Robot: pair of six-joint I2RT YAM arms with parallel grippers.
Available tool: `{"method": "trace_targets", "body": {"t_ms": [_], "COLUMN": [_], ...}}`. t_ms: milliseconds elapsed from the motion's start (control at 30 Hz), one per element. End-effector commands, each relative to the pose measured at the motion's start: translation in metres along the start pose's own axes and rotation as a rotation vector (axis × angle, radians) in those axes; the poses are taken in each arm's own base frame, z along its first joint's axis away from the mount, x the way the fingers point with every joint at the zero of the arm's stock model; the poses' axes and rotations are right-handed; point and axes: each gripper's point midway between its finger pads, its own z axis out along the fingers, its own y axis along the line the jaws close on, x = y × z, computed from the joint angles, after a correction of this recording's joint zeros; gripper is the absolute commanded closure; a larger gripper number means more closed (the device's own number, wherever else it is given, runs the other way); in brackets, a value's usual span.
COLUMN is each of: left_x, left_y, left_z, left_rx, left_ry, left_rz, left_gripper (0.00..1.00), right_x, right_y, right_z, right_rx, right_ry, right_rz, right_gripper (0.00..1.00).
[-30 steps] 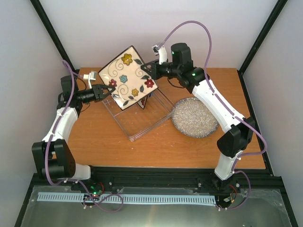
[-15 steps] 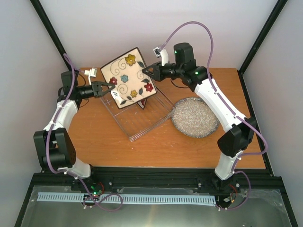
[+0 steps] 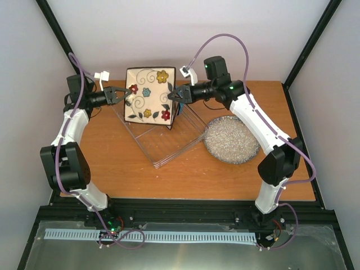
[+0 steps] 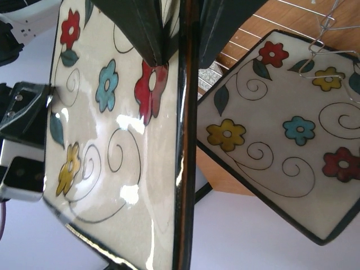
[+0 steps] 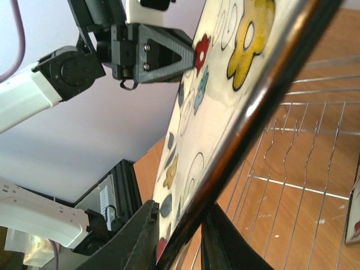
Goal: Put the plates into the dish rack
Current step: Insert the plate into the dish rack.
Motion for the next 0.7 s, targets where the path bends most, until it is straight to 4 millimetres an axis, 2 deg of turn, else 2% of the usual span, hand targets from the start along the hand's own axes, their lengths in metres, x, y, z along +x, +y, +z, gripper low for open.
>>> {"method": "trace_targets", "body": {"t_ms": [0, 233, 400, 533, 667], "left_x": [-0.022, -0.024, -0.02, -0.01, 0.002], "left_y": [-0.032, -0.057, -0.067, -0.078, -0.077], "left_z": [0.008, 0.002, -0.001, 0.001, 0.005], "left_rx": [0.002, 0.005, -0.047, -0.073, -0.093], "left_ry": [-0.037, -0.078, -0.109, -0.134, -0.149], "left_rz": [0.085, 0.093, 0.09, 0.086, 0.051], "left_gripper": [0.99, 0.99, 0.99, 0.99, 0.99], "right_x": [0.028, 0.021, 0.013, 0.008, 0.0], "right_y": [0.063, 0.041, 0.023, 0.012, 0.008], "right_z": [0.026, 0.038, 0.045, 0.049, 0.05], "right_rx": [-0.268, -0.185, -0.105, -0.055, -0.033], "right_ry": [0.11, 0.075, 0.044, 0.017, -0.018], "right_rz": [-0.034, -0.013, 0.01, 0.019, 0.024], "right_gripper": [0.8, 0.82, 0.85, 0.85, 0.84]}}
